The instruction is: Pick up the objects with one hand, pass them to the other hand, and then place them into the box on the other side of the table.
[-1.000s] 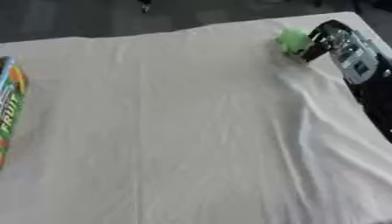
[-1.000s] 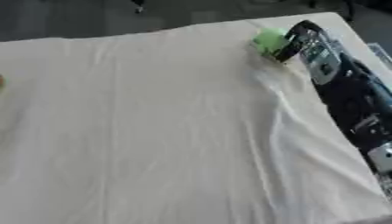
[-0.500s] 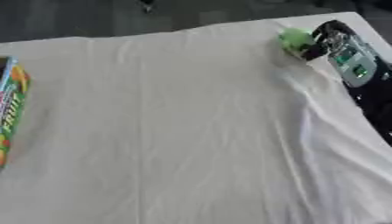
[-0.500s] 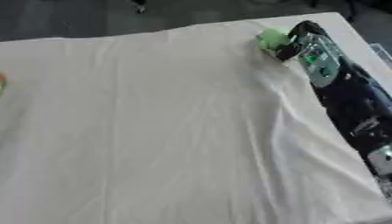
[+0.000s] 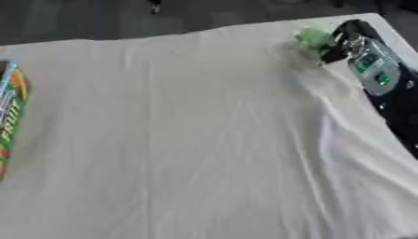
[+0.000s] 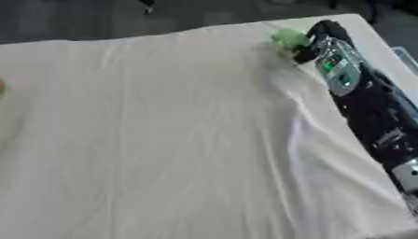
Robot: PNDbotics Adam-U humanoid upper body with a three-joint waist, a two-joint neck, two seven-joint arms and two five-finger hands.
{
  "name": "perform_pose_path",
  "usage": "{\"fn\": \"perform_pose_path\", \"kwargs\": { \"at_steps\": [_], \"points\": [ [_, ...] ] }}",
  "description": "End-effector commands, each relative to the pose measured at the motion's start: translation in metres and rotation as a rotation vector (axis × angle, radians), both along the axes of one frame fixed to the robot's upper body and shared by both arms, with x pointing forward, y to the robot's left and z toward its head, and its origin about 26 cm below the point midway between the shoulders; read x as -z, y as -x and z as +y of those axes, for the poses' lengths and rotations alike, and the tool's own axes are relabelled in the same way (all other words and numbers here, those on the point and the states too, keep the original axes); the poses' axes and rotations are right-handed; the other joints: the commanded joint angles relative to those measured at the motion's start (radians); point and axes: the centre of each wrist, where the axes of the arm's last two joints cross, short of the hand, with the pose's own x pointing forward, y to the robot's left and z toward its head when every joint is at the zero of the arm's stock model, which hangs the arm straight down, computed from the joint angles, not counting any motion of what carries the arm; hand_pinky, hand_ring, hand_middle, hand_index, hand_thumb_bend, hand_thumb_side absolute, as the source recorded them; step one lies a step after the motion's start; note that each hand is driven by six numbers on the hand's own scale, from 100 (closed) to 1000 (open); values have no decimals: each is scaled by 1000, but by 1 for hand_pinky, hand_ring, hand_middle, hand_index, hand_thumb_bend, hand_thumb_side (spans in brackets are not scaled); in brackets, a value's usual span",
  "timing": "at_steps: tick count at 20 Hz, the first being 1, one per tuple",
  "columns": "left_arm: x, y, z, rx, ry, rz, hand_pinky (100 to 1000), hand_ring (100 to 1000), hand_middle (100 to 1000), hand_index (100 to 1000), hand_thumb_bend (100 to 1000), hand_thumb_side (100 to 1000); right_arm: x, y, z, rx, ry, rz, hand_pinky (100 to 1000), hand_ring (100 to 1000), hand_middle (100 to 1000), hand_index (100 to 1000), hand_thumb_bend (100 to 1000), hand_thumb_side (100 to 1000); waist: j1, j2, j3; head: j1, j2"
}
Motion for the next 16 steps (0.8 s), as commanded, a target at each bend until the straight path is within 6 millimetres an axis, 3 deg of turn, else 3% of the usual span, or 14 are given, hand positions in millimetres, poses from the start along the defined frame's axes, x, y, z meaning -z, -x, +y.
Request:
{"fn": "perform_pose_path", "kwargs": {
  "at_steps": [1,10,16],
  "points": [
    [-10,3,5,-11,-8,-32,630,693,626,731,411,603,-28,11,-8,8,44,-79,724,580,321,465,100,100,-2,-34,-3,6,3],
    [-10,3,6,-15,-11,-31,630,695,626,731,413,600,-44,36,7,-55,46,-182,715,568,301,452,100,100,3,-45,-10,19,5],
    [-13,3,5,-8,-16,-42,631,697,627,731,414,595,-54,63,32,-172,30,-256,709,562,290,446,100,100,6,-52,-14,29,7]
  ]
}}
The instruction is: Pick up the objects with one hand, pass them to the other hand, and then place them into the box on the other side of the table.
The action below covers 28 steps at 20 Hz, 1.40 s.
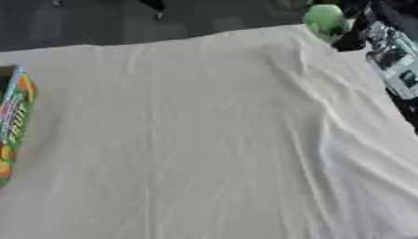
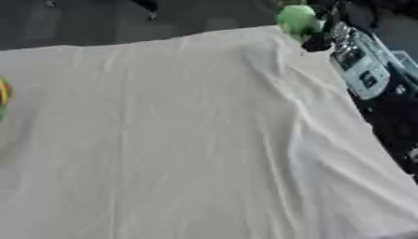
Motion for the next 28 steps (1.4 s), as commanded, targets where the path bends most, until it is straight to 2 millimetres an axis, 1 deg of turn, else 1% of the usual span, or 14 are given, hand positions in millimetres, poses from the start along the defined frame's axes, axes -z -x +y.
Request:
{"fn": "perform_pose_path", "kwargs": {
  "at_steps": [1,8,14,18,22,28],
  "points": [
    [-14,3,4,-9,-16,-44,631,697,627,731,414,594,-28,21,8,-52,17,-95,706,559,286,444,100,100,1,-28,-2,6,6],
    [-21,4,2,2,-37,-62,632,698,628,731,422,583,-23,50,37,-180,-49,-185,697,550,272,432,100,100,9,-35,-7,10,6],
    [-32,5,-4,37,-86,-83,637,704,636,737,438,566,-19,70,55,-281,-71,-192,695,548,269,431,100,100,12,-39,-9,10,8],
    [-43,8,-11,85,-142,-114,643,711,648,746,456,528,-18,81,66,-354,-105,-184,690,544,264,427,100,100,13,-42,-10,14,10],
    [-57,12,-21,158,-212,-161,650,715,654,750,470,471,-16,90,74,-421,-143,-169,689,542,261,426,100,100,14,-46,-10,19,12],
    [-76,19,-38,315,-351,-208,665,724,667,756,498,351,-13,98,85,-498,-179,-151,686,539,257,424,100,100,18,-51,-12,25,11]
  ]
}}
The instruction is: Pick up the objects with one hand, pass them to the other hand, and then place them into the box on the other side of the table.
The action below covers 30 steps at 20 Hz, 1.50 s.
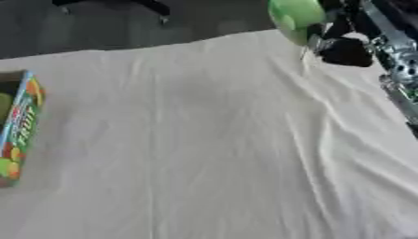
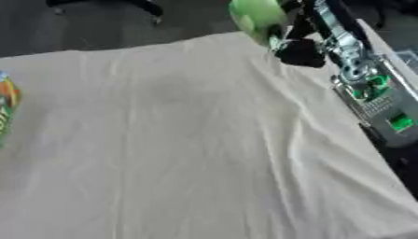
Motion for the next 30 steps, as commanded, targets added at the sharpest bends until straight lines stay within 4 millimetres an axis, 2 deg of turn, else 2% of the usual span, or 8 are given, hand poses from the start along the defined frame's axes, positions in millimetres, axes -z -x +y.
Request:
{"fn": "perform_pose_path", "kwargs": {
  "at_steps": [1,8,12,22,30],
  "points": [
    [-19,9,-2,52,-97,-53,668,726,669,758,510,337,-7,7,5,-47,2,-19,686,539,257,423,100,100,0,-30,-1,5,4],
    [-36,29,-27,221,-263,-126,681,731,679,765,599,288,3,6,12,-130,-28,23,684,537,254,422,100,100,3,-34,0,14,4],
    [-40,39,-42,273,-327,-155,683,730,680,770,621,300,5,5,18,-155,-20,39,662,521,237,404,100,100,3,-37,2,19,8],
    [-42,41,-59,313,-370,-136,682,731,687,773,572,312,7,4,34,-219,45,71,652,516,232,398,100,100,5,-42,5,25,9],
    [-40,44,-73,365,-437,-132,685,731,694,781,632,254,8,3,51,-337,64,119,642,512,230,397,100,100,3,-45,5,31,4]
  ]
}}
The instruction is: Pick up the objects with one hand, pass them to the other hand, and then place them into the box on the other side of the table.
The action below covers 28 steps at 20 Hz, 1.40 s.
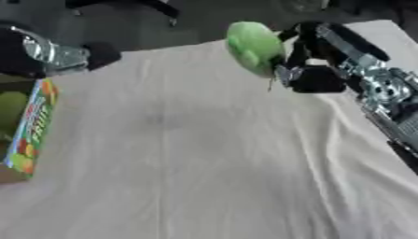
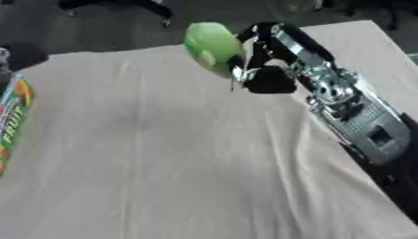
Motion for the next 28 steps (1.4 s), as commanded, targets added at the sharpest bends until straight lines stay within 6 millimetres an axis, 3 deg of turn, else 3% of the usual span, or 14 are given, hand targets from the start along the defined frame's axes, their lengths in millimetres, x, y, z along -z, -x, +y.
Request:
{"fn": "perform_pose_path", "kwargs": {
  "at_steps": [1,9,21,28],
  "points": [
    [-8,6,-3,6,-22,-47,685,731,694,781,633,252,-9,4,7,-52,9,-16,641,512,230,397,100,100,-4,-30,2,5,-4],
    [-6,11,-14,26,-5,-95,681,725,686,777,632,221,-10,4,20,-129,2,19,630,507,229,396,100,100,-7,-32,-2,11,-4],
    [1,15,-29,61,-15,-229,681,712,684,782,705,173,-16,5,44,-243,-16,70,625,495,226,395,100,100,-10,-34,-6,20,-14],
    [4,14,-33,94,7,-258,666,697,677,781,683,137,-19,6,53,-274,-21,83,622,491,226,394,100,100,-13,-37,-9,19,-17]
  ]
}}
